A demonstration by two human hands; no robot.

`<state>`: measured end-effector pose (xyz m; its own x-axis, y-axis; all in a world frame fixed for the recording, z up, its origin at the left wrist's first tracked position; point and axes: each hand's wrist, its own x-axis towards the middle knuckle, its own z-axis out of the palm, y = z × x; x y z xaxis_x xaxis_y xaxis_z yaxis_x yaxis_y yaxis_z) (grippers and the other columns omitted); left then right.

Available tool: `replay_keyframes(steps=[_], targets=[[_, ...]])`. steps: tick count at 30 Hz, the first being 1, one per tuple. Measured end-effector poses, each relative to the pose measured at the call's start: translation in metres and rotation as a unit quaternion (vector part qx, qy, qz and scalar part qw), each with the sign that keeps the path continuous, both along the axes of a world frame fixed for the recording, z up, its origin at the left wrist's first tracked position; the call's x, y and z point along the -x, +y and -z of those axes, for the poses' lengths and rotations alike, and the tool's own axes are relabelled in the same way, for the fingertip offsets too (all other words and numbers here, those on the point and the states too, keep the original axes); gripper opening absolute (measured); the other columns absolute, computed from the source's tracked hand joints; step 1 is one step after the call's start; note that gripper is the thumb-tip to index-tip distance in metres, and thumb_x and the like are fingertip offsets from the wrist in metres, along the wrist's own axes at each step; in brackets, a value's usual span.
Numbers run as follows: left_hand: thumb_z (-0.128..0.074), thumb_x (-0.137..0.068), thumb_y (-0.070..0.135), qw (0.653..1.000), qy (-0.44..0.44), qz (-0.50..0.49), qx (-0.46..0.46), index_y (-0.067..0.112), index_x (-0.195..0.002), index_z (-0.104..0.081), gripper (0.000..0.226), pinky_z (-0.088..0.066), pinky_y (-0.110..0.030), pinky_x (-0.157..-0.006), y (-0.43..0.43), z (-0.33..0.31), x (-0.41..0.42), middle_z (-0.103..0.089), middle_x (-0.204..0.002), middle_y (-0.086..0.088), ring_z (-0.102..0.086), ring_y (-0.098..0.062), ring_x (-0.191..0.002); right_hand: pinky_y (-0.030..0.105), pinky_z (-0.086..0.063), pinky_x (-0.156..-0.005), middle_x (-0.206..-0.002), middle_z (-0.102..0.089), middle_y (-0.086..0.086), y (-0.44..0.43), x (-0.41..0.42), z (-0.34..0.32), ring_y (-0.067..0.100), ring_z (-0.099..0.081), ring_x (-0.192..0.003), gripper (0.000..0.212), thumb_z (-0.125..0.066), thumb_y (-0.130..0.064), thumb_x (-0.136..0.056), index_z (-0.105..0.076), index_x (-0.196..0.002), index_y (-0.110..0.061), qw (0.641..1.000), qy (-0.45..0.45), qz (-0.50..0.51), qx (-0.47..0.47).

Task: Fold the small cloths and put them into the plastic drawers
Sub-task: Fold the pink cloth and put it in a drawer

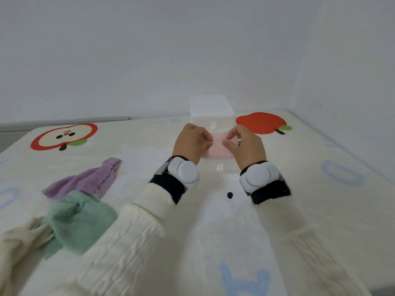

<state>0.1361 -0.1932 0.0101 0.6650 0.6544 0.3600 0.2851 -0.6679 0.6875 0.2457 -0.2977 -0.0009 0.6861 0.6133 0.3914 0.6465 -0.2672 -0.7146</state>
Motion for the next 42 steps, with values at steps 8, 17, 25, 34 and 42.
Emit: replay_keyframes(steps=[8,17,25,34,42], targets=[[-0.046,-0.080,0.014,0.957,0.236,-0.061,-0.159,0.023,-0.068,-0.064,0.024,-0.019,-0.033,-0.075,-0.011,-0.002,-0.013,-0.054,-0.092,0.002,-0.053,-0.022,-0.080,0.039,-0.049,-0.085,-0.103,-0.068,0.001,0.002,-0.009,0.004,0.028,-0.057,-0.101,0.012,-0.062,-0.021,-0.085,-0.074,-0.086,-0.023,0.986,-0.084,0.006,0.144],[-0.048,-0.091,0.027,0.959,0.229,-0.061,-0.153,0.026,-0.096,-0.071,0.024,-0.026,-0.035,-0.087,-0.006,0.005,-0.001,-0.057,-0.121,0.004,-0.040,-0.025,-0.117,0.044,-0.050,-0.084,-0.116,-0.058,0.007,0.004,-0.002,0.001,0.032,-0.048,-0.112,0.023,-0.050,-0.026,-0.090,-0.073,-0.096,-0.024,0.962,-0.101,0.088,0.237],[-0.040,-0.096,0.029,0.970,0.159,-0.098,-0.153,0.029,-0.111,-0.065,0.029,-0.035,-0.038,-0.093,0.002,0.000,0.041,-0.064,-0.115,0.004,-0.048,-0.024,-0.116,0.037,-0.045,-0.088,-0.112,-0.064,0.001,0.039,0.041,-0.003,0.024,-0.052,-0.112,0.017,-0.053,-0.028,-0.089,-0.070,-0.089,-0.029,0.986,-0.124,-0.020,0.112],[-0.044,-0.094,0.025,0.966,0.208,-0.139,-0.065,0.023,-0.108,-0.067,0.028,-0.048,-0.038,-0.092,0.038,0.003,0.128,-0.069,-0.112,0.002,-0.061,-0.021,-0.105,0.037,-0.052,-0.086,-0.100,-0.071,-0.005,0.072,0.135,0.005,0.017,-0.064,-0.091,0.017,-0.053,-0.019,-0.087,-0.067,-0.096,-0.022,0.985,-0.014,-0.133,0.109],[-0.047,-0.091,0.011,0.924,0.337,-0.179,0.000,0.024,-0.120,-0.055,0.033,-0.050,-0.037,-0.093,0.078,0.038,0.189,-0.063,-0.122,-0.007,-0.062,-0.027,-0.105,0.043,-0.057,-0.086,-0.084,-0.073,0.008,0.103,0.198,0.037,0.027,-0.072,-0.084,0.013,-0.059,-0.010,-0.080,-0.069,-0.087,-0.014,0.937,0.143,-0.230,0.220]])
